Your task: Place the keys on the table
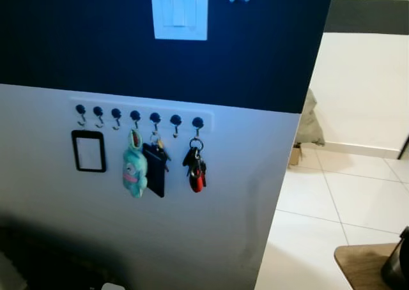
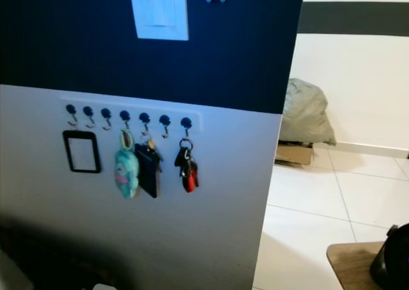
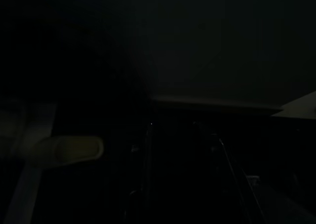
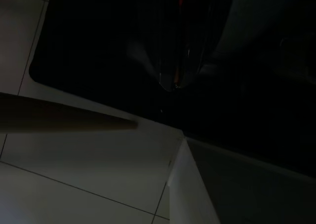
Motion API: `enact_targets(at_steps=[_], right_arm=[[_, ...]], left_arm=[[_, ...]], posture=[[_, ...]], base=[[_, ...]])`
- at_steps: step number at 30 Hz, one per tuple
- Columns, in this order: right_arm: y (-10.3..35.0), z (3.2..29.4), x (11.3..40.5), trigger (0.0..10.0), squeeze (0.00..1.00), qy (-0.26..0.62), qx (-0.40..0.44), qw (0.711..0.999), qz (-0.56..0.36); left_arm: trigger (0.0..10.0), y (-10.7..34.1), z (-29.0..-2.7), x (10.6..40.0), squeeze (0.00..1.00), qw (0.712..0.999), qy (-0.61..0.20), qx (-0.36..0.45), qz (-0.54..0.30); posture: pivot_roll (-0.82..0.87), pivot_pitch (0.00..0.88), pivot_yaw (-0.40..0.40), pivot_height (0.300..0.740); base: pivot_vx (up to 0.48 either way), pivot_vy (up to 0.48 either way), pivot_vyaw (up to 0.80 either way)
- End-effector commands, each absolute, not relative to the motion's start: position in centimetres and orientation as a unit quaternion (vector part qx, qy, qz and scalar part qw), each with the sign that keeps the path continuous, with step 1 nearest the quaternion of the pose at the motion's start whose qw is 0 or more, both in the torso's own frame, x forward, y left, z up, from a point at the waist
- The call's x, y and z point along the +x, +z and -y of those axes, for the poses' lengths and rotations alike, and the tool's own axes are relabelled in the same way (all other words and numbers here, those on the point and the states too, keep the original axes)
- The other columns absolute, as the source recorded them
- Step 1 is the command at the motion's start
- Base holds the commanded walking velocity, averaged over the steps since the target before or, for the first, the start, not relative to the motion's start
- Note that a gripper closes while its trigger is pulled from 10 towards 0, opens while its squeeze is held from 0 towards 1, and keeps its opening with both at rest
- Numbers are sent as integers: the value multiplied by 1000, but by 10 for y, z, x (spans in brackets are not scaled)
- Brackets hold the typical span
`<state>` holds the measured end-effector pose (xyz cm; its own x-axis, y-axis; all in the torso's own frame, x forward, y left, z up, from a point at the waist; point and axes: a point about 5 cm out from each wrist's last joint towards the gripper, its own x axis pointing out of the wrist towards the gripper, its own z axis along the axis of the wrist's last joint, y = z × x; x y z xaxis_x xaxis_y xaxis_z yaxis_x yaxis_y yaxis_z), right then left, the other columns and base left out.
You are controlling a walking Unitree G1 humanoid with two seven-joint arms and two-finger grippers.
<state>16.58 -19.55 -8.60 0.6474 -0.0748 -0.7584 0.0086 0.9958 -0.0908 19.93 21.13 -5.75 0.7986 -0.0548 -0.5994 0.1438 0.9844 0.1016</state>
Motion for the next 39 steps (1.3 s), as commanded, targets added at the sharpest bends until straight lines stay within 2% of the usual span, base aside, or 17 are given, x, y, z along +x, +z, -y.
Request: enact_targets(at_steps=[1, 7, 31, 39], right_arm=[[-88, 195, 163, 10000, 0, -26, -33, 903, -427], [-88, 194, 163, 10000, 0, -26, -30, 903, -427], [-88, 193, 164, 10000, 0, -26, -29, 904, -426], [-88, 192, 164, 10000, 0, -26, -27, 904, -426]], left_arm=[[10000, -58, -211, 198, 0, 945, -50, 63, -316], [10000, -58, -210, 200, 0, 946, -48, 57, -314], [10000, -57, -209, 201, 0, 948, -47, 54, -310], [10000, -54, -209, 202, 0, 951, -57, 58, -297]], posture=[[45, 20, 6, 740], [49, 27, 5, 740], [50, 30, 4, 740], [52, 31, 5, 740]], base=[[0, 0, 0], [0, 0, 0], [0, 354, 0], [0, 0, 0]])
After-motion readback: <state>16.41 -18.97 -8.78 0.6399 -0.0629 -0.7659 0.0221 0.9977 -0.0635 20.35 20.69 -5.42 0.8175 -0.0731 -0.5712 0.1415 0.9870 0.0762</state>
